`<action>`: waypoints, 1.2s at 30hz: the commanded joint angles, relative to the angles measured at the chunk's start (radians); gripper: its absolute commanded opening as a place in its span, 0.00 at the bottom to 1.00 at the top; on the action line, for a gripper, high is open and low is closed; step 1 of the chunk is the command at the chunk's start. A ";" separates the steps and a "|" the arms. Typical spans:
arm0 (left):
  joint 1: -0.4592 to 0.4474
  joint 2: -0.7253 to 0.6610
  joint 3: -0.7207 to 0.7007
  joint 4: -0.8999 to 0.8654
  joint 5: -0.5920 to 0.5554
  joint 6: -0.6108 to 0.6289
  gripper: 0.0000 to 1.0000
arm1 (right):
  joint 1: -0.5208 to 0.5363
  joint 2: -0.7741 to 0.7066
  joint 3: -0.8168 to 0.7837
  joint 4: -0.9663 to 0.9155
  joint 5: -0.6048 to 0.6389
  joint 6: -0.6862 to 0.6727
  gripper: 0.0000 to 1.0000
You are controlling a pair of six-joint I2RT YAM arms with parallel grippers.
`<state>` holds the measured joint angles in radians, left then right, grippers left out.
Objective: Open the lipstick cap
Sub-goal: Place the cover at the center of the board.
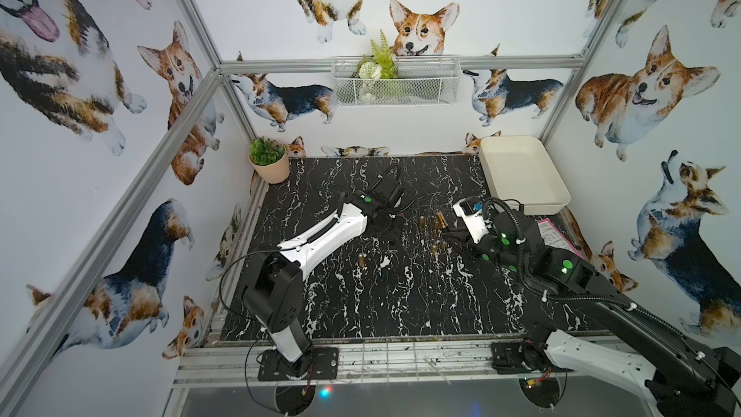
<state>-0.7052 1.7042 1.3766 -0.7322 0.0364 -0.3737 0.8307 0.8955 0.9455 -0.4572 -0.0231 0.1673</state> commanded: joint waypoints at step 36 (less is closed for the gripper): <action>-0.058 0.156 -0.181 0.415 -0.201 -0.039 0.00 | -0.001 0.002 -0.009 0.019 0.083 -0.020 0.01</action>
<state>-0.7639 1.8542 1.1980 -0.3344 -0.1619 -0.3973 0.8307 0.8948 0.9340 -0.4583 0.0513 0.1566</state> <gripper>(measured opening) 0.210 0.192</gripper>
